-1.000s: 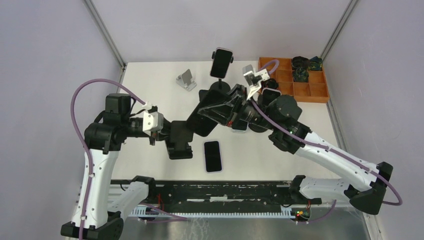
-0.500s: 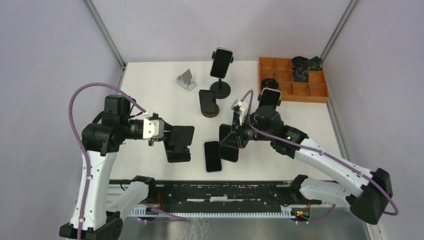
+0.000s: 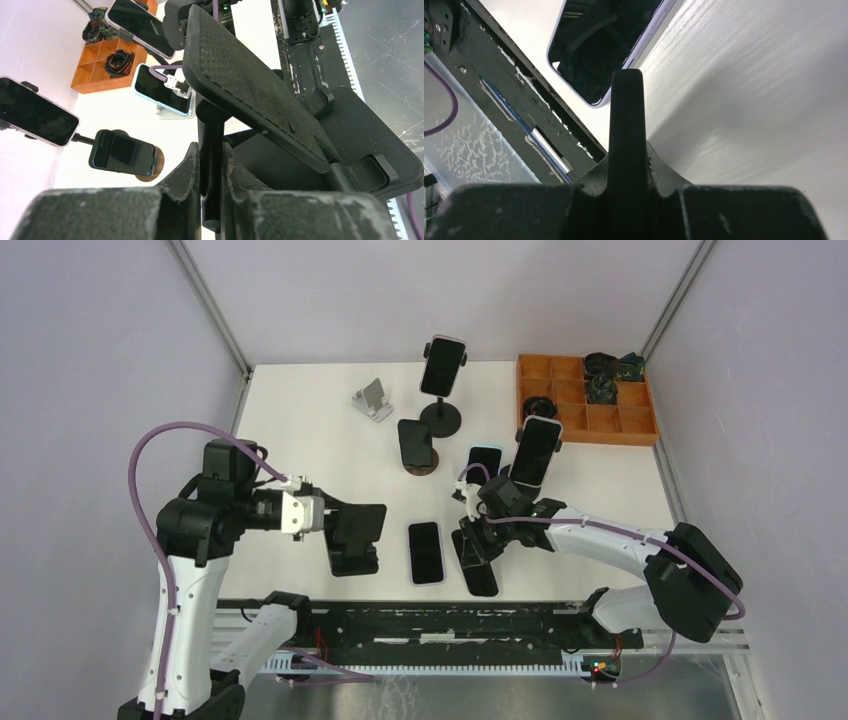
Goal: Remove the phone from the phone stand
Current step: Move the phone to the center of the board.
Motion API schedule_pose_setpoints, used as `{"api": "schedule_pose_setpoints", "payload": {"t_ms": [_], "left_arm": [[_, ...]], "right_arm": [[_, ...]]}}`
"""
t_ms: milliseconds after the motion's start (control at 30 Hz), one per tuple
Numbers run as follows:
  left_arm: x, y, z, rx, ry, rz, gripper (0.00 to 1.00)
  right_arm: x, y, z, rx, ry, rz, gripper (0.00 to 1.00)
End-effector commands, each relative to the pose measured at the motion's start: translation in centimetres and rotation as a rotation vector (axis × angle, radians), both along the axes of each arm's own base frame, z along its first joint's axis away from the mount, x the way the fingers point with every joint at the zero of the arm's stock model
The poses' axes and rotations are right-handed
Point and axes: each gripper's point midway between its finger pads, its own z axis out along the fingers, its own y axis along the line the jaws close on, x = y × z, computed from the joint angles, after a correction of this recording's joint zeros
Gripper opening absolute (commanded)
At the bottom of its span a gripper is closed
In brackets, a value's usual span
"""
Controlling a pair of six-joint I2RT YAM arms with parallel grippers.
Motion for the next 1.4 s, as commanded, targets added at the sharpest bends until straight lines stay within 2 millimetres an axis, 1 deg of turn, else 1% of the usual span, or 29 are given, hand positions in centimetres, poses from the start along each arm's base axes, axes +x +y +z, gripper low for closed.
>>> {"api": "schedule_pose_setpoints", "payload": {"t_ms": [0,133,200,267,300,433,567,667,800,867,1100,1200,1300,1367], "left_arm": [[-0.8,-0.2,0.5,-0.014,-0.064,-0.053,0.02],[-0.8,-0.1,0.7,-0.007,-0.106,-0.058,0.02],[-0.9,-0.2,0.9,-0.01,-0.118,-0.062,0.02],[-0.9,-0.2,1.0,-0.011,-0.121,-0.062,0.02],[-1.0,-0.1,1.0,-0.01,-0.123,-0.061,0.02],[-1.0,0.0,0.6,-0.001,-0.122,-0.056,0.02],[-0.8,0.0,0.4,0.006,-0.114,-0.052,0.02],[-0.6,0.0,0.4,0.01,-0.107,-0.046,0.02],[-0.6,0.1,0.5,0.014,-0.114,-0.041,0.02],[-0.6,0.1,0.5,0.016,-0.117,-0.04,0.02],[-0.7,0.2,0.7,0.017,-0.13,-0.038,0.02],[-0.8,0.2,0.6,0.018,-0.137,-0.038,0.02],[-0.8,0.2,0.4,0.02,-0.139,-0.039,0.02],[-0.8,0.2,0.3,0.021,-0.135,-0.039,0.02]], "right_arm": [[3.5,3.2,2.2,0.113,-0.087,-0.068,0.0],[3.8,4.6,1.7,0.171,-0.038,-0.105,0.0],[4.2,5.0,1.6,0.189,-0.023,-0.14,0.0],[4.6,4.9,1.3,0.183,-0.015,-0.172,0.0],[5.2,5.1,1.3,0.189,-0.03,-0.191,0.0],[6.1,4.8,0.9,0.188,-0.056,-0.257,0.0],[6.1,4.7,0.5,0.202,-0.044,-0.286,0.0],[5.6,5.1,0.2,0.238,-0.008,-0.307,0.0],[5.3,6.1,0.2,0.3,0.022,-0.33,0.0],[5.3,7.0,0.3,0.318,0.033,-0.324,0.0],[5.6,11.9,1.0,0.395,0.085,-0.286,0.0],[5.1,13.7,1.2,0.412,0.105,-0.244,0.0],[5.0,13.7,1.9,0.426,0.099,-0.241,0.0],[5.3,12.7,2.2,0.411,0.078,-0.254,0.0]]}}
